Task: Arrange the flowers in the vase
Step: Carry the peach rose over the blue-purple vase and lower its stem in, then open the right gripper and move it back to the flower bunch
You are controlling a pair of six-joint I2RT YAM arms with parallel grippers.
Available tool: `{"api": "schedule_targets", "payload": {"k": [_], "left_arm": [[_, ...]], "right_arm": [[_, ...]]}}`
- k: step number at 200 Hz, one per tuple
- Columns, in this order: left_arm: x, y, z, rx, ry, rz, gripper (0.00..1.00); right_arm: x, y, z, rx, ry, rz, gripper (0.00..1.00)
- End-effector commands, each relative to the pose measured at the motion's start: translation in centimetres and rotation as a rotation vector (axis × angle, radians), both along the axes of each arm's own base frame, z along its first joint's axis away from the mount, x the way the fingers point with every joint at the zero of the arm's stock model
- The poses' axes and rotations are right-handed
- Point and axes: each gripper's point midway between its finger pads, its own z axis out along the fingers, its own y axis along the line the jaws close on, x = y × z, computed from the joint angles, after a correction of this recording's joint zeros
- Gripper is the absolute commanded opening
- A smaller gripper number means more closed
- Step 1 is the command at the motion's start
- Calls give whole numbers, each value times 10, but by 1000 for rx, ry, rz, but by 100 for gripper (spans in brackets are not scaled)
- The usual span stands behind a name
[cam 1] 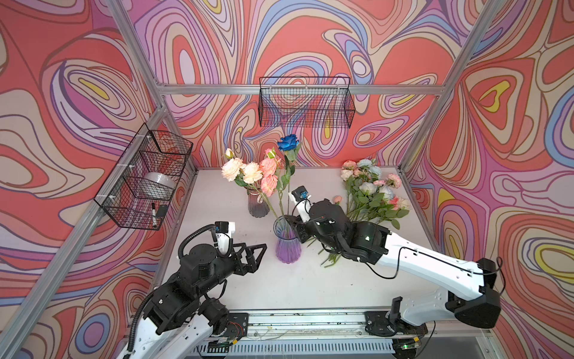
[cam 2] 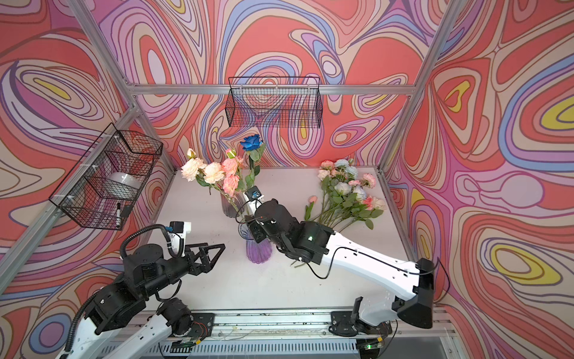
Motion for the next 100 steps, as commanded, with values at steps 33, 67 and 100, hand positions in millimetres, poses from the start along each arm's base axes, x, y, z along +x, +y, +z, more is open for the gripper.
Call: {"api": "schedule_targets", "payload": {"k": [33,67,100], "left_arm": [[3,-5,0,-19,-6,-15,96],[3,-6,-10,-13,15,-16,97],[1,-4,-17,-14,23,-11,96]], "right_arm": [[2,-62,-22,205,63,-250,52],[39,-121,-75,371,288,-419,40],[71,-173,-120,469,399,-610,30]]}}
